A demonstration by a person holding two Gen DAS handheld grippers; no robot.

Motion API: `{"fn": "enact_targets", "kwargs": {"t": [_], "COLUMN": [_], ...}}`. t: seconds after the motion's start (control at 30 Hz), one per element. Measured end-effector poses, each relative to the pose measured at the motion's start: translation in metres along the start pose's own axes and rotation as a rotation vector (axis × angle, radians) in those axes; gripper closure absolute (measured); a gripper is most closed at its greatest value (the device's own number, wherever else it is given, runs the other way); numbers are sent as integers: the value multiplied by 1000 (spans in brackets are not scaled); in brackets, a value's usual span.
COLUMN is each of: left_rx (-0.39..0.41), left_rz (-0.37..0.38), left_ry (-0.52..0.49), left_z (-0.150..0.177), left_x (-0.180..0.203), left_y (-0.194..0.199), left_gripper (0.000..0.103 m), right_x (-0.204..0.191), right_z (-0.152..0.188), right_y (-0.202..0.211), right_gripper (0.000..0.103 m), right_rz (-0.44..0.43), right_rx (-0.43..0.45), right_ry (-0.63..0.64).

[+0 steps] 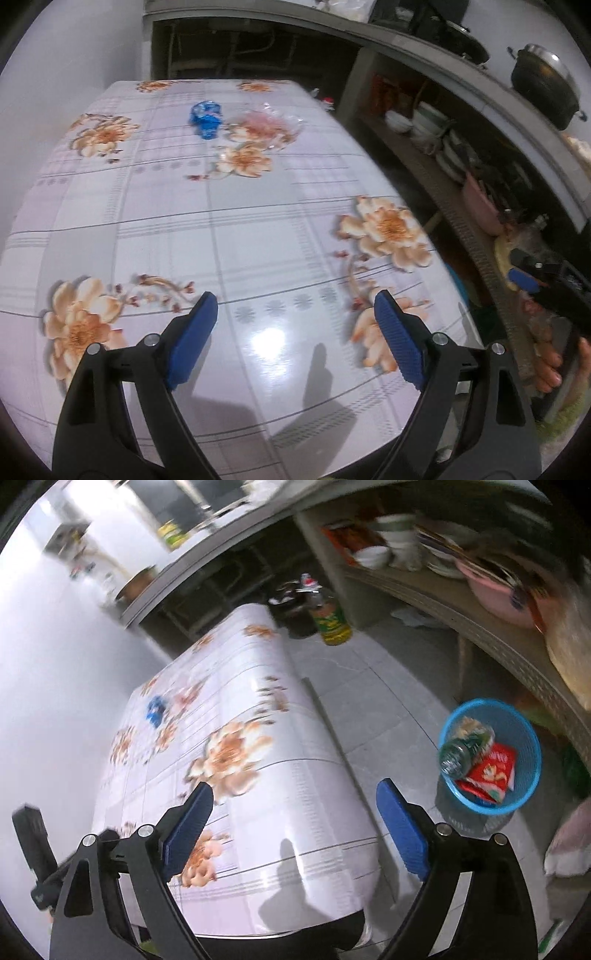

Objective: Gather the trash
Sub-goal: 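Move both tools back to the table toward the blue wrapper, then grasp the blue wrapper with the left tool while the right tool grasps the clear plastic bag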

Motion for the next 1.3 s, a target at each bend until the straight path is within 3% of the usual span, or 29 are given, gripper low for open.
{"fn": "enact_targets", "kwargs": {"t": [0.27,0.43,0.57,0.77,0.9,1.07,1.3], "left_rx": [6,-2,30,101,59,-11,-88], "left_rz": [-72,-102,-117,-119,-88,-107,-157], "left_ry": [50,79,65,-8,37,115,186], "left_z": [-2,-12,-44,-127,-178,-223,-242], "left_x": [-23,-42,-58,-75,-89,-105,-124], "left_y": [3,-3,-1,-17,-57,-124,-187], "left_gripper": [20,20,20,20,20,26,43], "right_x": [-56,-75,-93,-140,-173,-197,-198], "right_z": [10,9,-9,-71,-120,-171,-193], "right_y": [-20,-36,-46,-76,-130,-213,-310], "right_gripper": [10,9,9,9,10,11,30], "right_rz": [8,-22,-51,-106,-202,-251,-167], "right_rx": [-51,-91,-95,-54,-74,-160,-285], "right_ry": [176,217,269,460,544,503,454]}}
Point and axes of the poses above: each gripper's, at about its wrist camera, not at the fingertips, and y roughly against the way its jaws point, x to its right, z to its underside, the point moved 6 cm from there along -y, roughly the way its jaws point, and after that the axes turned 6 degrees about y, right-handed, at the moved point
